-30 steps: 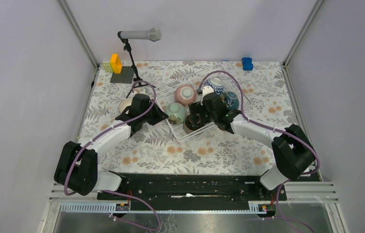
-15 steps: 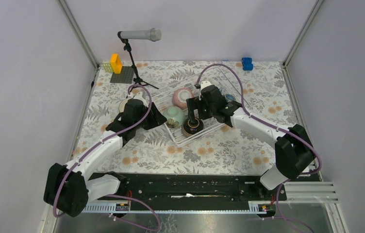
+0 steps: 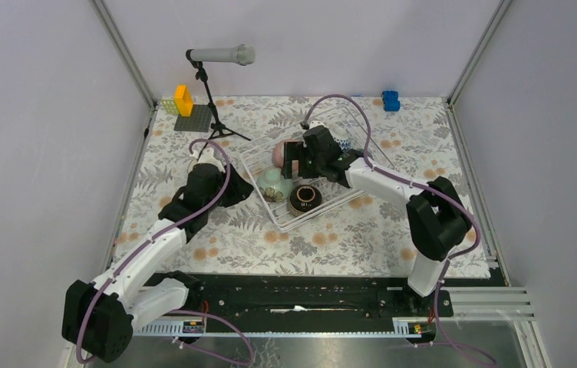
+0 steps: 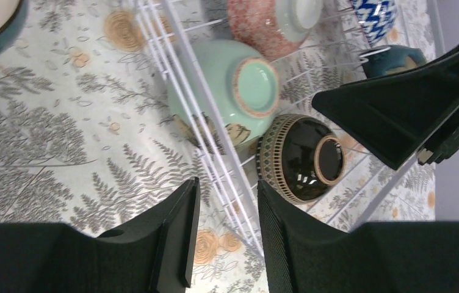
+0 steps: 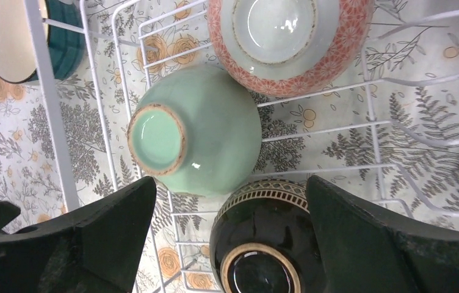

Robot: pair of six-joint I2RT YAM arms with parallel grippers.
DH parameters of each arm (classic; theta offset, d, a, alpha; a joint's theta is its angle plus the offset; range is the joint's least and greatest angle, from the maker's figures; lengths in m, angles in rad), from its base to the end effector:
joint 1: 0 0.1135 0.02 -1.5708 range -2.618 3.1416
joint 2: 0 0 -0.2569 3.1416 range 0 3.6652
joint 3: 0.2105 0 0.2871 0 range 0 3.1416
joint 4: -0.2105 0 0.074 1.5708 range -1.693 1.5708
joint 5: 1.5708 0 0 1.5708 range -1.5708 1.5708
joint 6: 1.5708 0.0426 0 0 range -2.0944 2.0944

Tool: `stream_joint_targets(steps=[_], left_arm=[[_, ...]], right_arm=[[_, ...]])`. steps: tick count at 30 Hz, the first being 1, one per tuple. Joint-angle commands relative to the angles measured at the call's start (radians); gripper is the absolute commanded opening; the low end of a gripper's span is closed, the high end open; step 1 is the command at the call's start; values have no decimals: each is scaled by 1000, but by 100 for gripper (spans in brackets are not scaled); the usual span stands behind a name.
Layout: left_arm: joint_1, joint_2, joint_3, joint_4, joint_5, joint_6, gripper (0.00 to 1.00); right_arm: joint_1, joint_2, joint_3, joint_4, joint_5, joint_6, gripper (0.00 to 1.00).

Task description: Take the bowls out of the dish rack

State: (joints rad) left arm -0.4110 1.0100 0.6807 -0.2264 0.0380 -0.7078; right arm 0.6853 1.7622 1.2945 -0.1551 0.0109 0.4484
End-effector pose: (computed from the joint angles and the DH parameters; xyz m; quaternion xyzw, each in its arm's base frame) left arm 0.2445 -0.1083 0.2355 -0.1201 0.8655 -0.2720 0.4031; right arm 0.3419 0.2789 0.2247 -0.1027 0.8838 0.2410 0.3877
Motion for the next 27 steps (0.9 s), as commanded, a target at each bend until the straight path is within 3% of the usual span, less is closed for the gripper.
stream_joint_targets(steps=[1, 9, 19, 27], left_arm=[[11, -80, -79, 68, -105, -31, 42], [54, -133, -211, 158, -71, -87, 40], [73, 79, -287, 424, 20, -102, 40], [97, 235, -297, 596, 106, -153, 47]], right_arm=[[5, 68, 62, 92, -37, 91, 100], [5, 199, 121, 96, -109, 105, 100], [-2, 238, 60, 194, -161, 177, 100], [-25, 238, 27, 208, -189, 204, 99]])
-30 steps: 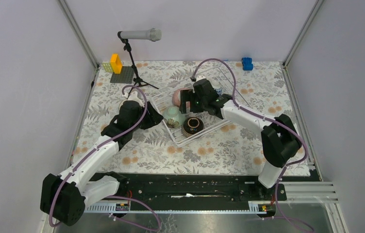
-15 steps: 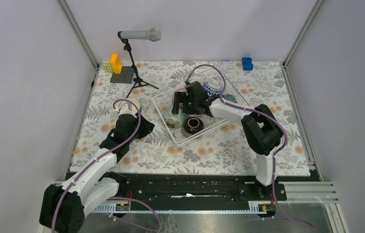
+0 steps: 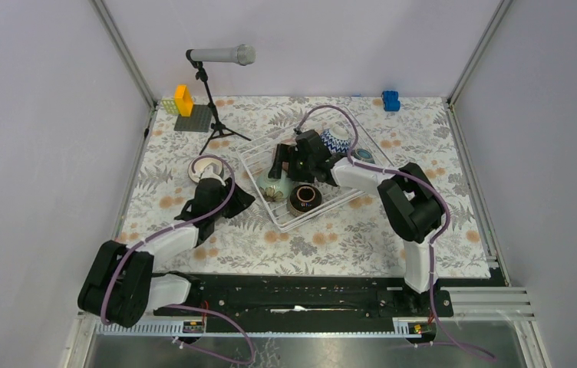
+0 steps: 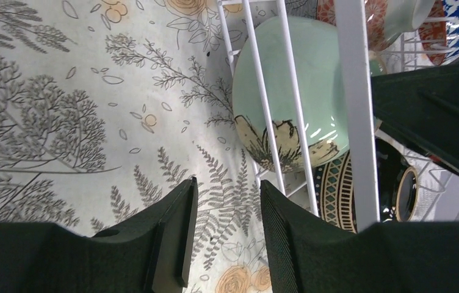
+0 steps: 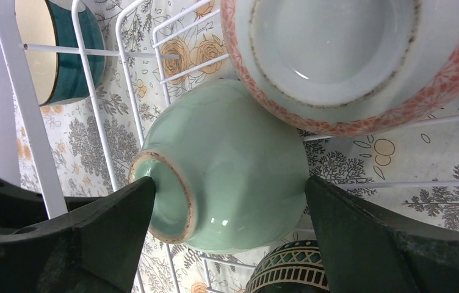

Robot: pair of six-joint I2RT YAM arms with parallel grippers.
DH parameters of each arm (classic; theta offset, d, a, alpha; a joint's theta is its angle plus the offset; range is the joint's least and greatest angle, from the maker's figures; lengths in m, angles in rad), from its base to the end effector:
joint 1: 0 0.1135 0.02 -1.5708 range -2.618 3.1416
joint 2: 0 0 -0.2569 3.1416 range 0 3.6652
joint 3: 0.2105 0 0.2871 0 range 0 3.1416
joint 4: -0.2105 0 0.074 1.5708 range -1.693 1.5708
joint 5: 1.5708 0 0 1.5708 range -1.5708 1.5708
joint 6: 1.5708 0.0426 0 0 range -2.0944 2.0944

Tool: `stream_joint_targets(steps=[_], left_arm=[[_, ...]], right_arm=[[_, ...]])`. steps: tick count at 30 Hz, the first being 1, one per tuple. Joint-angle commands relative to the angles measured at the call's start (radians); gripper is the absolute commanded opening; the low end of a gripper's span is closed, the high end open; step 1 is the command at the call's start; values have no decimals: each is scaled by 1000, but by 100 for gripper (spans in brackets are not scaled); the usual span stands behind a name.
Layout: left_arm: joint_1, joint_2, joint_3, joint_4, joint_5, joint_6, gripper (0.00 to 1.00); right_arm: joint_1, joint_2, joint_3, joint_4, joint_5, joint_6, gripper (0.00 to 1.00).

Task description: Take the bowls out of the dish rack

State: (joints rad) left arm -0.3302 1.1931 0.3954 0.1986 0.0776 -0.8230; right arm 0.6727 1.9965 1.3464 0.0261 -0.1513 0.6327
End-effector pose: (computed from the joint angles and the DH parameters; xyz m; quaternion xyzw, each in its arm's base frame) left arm 0.2453 -0.0876 0.1276 -0.1980 0.8613 -0.2831 0.3725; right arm 0.3715 0.3042 0.1574 -0.0522 0.8866 0.3295 0.3203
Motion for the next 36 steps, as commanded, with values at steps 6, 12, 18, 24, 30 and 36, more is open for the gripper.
stream_joint_targets(steps=[6, 12, 18, 24, 30, 36], left_arm=[[30, 138, -21, 282, 113, -83, 47], [35, 222, -6, 341, 141, -93, 48], [36, 311, 15, 366, 149, -74, 49], [36, 380, 28, 435, 206, -91, 51], [36, 445, 37, 497, 251, -110, 52], [36, 479, 34, 541, 302, -116, 52]], right_arm=[[-26, -8, -50, 55, -88, 40, 84], [-44, 7, -50, 87, -155, 93, 92], [-46, 54, -16, 52, -152, 79, 100], [-48, 80, -34, 90, -195, 106, 100], [-48, 28, -60, 122, -212, 121, 99], [-47, -41, -83, 150, -229, 151, 88]])
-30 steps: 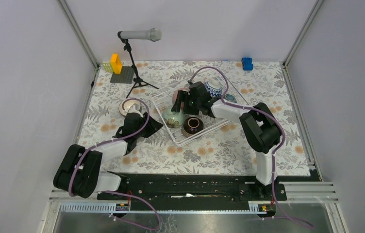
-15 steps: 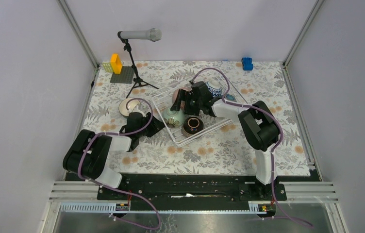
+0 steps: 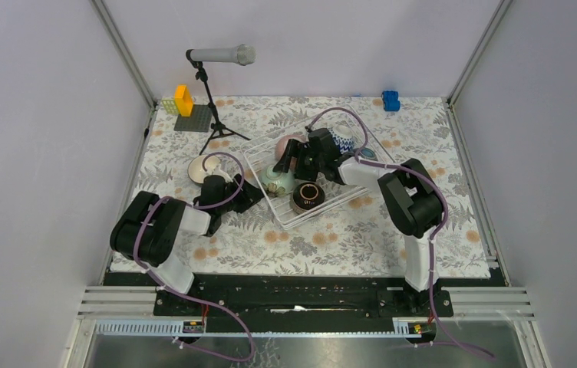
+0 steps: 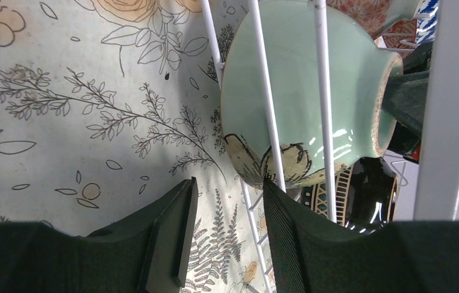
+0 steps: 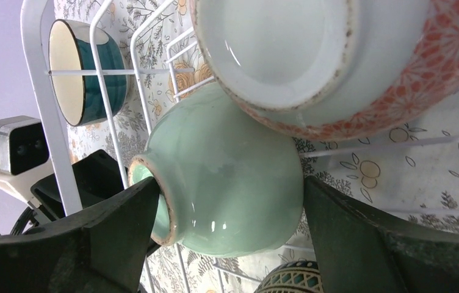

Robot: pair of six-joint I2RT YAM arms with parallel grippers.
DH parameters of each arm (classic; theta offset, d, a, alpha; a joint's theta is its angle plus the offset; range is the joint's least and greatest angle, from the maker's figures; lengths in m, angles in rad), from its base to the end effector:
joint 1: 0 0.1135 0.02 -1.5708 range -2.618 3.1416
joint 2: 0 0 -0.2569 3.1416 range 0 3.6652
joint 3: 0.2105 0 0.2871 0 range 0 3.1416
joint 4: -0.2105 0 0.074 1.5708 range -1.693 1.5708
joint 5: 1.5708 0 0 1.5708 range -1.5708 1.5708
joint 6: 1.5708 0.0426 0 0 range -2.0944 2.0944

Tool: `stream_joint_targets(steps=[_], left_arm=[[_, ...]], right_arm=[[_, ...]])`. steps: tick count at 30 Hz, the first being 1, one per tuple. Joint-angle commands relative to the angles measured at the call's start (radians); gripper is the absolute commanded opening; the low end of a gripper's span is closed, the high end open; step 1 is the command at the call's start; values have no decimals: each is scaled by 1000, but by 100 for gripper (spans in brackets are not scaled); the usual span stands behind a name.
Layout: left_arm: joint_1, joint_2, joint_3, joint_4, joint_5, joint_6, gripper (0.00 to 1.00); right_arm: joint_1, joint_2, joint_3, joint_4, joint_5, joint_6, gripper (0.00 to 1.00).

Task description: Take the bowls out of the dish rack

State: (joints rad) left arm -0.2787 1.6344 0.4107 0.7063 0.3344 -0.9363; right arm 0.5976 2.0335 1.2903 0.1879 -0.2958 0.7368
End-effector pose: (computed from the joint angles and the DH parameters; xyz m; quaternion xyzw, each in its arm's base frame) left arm 0.2726 -0.0925 0.0698 -0.1961 0.8338 -0.4011 0.3249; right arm 0.3894 0.2801 0.1371 -0.0114 0.8672 0.3987 0.2981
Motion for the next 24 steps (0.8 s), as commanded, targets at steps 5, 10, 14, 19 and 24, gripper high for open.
stream_joint_targets(steps=[5, 10, 14, 19, 24], left_arm=[[-16, -64, -24, -7, -23, 8, 52], [-16, -140, -31, -81, -46, 29, 52], [-16, -185, -41, -126, -68, 44, 52], [-16, -250, -49, -188, -94, 57, 52], [-16, -358, -69, -263, -132, 66, 52]], right_arm=[[22, -151, -60, -8, -45, 51, 82], [18, -199, -77, -15, -2, 23, 75], [18, -209, -77, -22, -3, 8, 74], [17, -224, -71, -37, 9, -12, 73], [18, -272, -39, -101, 68, -79, 74]])
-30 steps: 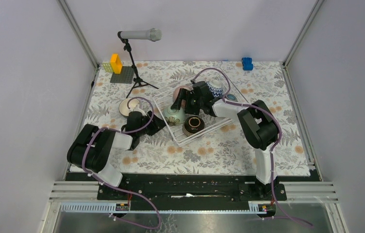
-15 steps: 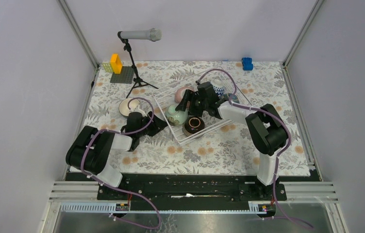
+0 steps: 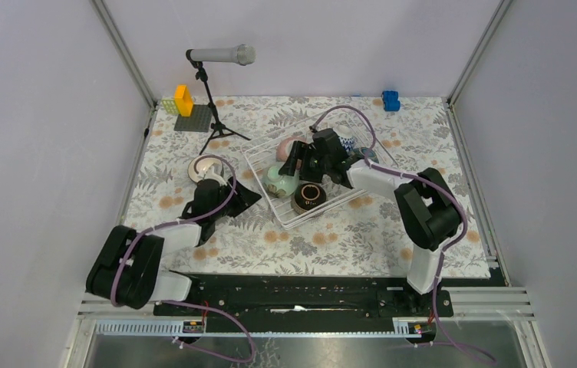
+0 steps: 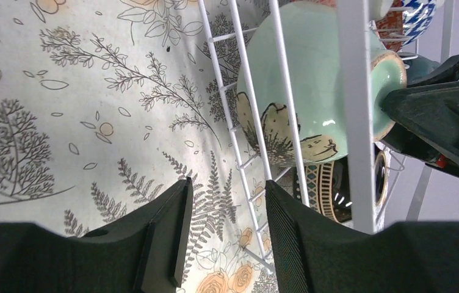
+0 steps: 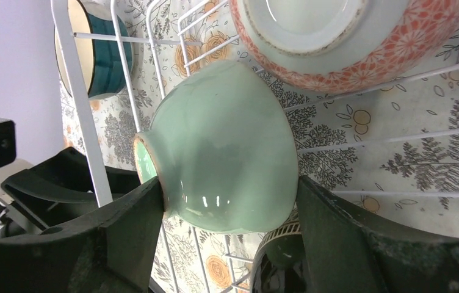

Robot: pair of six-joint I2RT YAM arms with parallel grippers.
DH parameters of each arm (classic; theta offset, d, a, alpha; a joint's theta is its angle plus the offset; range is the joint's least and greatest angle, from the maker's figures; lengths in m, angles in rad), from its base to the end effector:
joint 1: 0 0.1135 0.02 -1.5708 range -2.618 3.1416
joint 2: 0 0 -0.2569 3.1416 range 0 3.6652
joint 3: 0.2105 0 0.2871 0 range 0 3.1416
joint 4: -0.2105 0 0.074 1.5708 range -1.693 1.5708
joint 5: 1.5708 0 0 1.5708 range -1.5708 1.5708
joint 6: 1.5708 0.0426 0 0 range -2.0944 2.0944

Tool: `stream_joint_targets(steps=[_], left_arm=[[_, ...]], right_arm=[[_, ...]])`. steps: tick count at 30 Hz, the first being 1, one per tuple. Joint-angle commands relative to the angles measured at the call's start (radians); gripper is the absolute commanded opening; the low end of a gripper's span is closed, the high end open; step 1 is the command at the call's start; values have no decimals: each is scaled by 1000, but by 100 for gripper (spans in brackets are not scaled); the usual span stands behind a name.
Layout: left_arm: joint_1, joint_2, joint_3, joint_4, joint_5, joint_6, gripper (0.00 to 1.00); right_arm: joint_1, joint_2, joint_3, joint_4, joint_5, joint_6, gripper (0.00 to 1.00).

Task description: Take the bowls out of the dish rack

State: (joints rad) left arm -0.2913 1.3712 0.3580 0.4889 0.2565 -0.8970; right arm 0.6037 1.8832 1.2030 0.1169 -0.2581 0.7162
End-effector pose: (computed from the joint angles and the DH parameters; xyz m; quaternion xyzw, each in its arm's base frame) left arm 0.2539 -0.0874 0.1011 -0.1952 0.8391 -0.3692 0.3486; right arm 0.3662 0.2657 0.1665 -0.0132 0.8706 0.3825 0.3091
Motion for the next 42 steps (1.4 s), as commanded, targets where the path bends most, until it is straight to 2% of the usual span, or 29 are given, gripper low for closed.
stream_joint_targets(steps=[1, 12, 18, 20, 21, 22, 23, 28, 34, 42], left_arm=[[-3, -125, -18, -64, -60, 30, 52], [-3, -429, 53, -316, -63, 44, 59], [-3, -475, 102, -310, 46, 31, 69], [-3, -485, 121, -302, 78, 17, 79], [-3, -490, 128, -300, 91, 8, 89], [-3, -493, 135, -293, 99, 0, 96], [-1, -499, 137, -279, 110, -14, 98], [0, -487, 130, -126, 200, -98, 99], [-2, -433, 110, 157, 320, -243, 99], [-2, -396, 144, 209, 341, -308, 98]], right_arm=[[11, -134, 56, -45, 48, -76, 73], [12, -273, 87, -165, 195, -205, 74], [9, -355, 91, -187, 149, -232, 74], [-1, -385, 85, -190, 126, -218, 74], [-7, -396, 85, -195, 113, -207, 73], [-19, -403, 86, -200, 90, -192, 73], [-43, -409, 84, -199, 50, -177, 73], [-144, -421, 31, -106, -233, -52, 71], [-196, -451, -40, 50, -394, 74, 71], [-201, -482, -118, 253, -527, 212, 71]])
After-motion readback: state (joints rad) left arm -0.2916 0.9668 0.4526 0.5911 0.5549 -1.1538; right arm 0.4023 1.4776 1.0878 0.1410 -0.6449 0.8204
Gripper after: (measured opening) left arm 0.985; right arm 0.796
